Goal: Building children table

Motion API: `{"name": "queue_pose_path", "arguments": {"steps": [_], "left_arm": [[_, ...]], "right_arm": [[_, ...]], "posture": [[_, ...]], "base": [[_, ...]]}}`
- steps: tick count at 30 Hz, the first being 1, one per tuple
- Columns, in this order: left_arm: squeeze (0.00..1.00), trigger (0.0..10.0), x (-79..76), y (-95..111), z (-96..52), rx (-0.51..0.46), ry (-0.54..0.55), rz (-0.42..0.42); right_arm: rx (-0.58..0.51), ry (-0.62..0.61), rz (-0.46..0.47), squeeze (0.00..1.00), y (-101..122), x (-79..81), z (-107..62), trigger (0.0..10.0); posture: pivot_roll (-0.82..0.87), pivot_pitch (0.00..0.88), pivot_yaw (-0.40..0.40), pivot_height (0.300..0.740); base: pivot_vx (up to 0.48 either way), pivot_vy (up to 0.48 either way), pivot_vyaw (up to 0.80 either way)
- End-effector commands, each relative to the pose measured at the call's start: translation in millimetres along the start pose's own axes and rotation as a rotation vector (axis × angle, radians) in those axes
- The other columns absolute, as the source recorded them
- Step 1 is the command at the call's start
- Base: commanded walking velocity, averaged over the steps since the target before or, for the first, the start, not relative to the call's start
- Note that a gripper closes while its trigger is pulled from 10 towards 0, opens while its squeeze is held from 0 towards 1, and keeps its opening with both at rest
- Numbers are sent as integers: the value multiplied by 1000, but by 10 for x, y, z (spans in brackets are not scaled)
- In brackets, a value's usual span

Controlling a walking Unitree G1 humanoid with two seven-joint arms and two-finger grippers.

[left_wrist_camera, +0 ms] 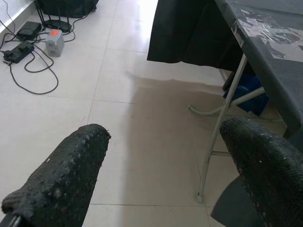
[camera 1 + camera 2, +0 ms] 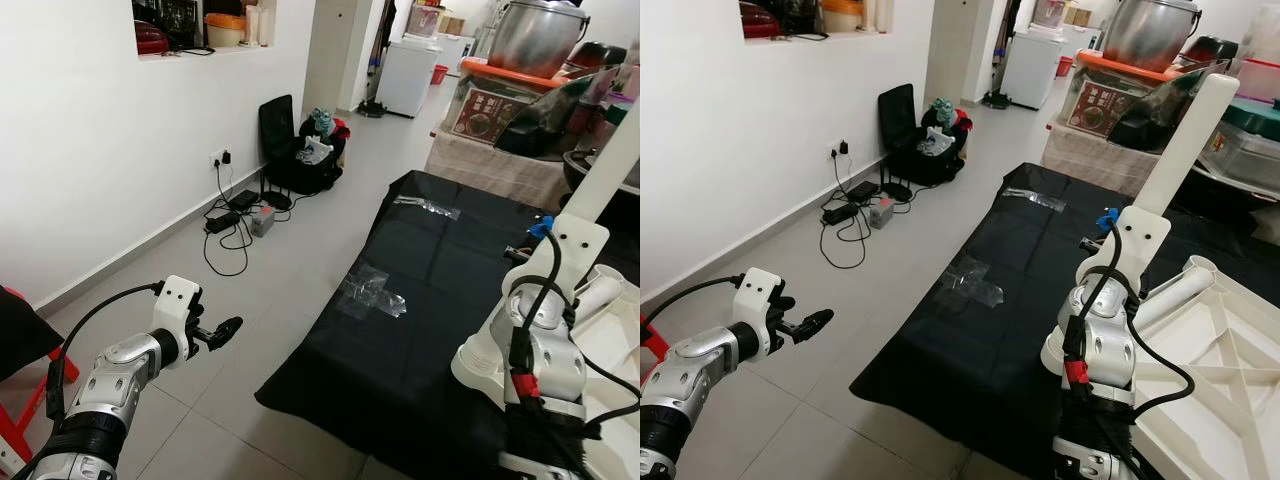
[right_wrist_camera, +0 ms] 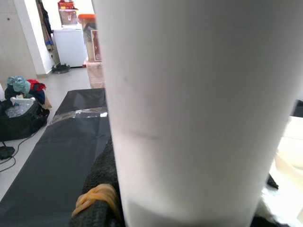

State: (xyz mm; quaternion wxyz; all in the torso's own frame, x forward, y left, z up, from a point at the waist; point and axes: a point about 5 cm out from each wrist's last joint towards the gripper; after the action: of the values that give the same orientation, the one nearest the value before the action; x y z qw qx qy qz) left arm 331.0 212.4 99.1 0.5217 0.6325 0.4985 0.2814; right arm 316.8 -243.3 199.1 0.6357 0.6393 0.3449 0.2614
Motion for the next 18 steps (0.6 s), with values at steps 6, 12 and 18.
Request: {"name": "queue_pose_path", "arguments": {"steps": [6,12,18], "left_arm": [[0,10000,-8,-17,11,18,-7,9],[0,10000,0,-13,9,18,-8,10],[0,10000,16,3,8,17,-7,14]], "right_arm": [[269,-35,-90,388,-661,-106,16,10000],[252,-31,-97,553,-625,-93,16,10000],[196,-21,-92,110,-520,-100,29,10000]], "posture": [[37,0,-89,740],[37,0,-86,740],[37,0,-83,740]], "base": [[0,0,0],[0,0,0],[0,0,0]]}}
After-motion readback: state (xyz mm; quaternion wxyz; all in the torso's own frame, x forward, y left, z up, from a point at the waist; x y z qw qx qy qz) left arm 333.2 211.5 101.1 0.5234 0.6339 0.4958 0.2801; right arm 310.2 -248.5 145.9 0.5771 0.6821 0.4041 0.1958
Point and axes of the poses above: a point about 5 cm out from each wrist's last joint towards the gripper, its own z axis pointing out of the wrist towards the gripper, its own y axis along the axis of the wrist's last joint, x = y × z, and after that the axes turned 10 degrees about -z, right-handed
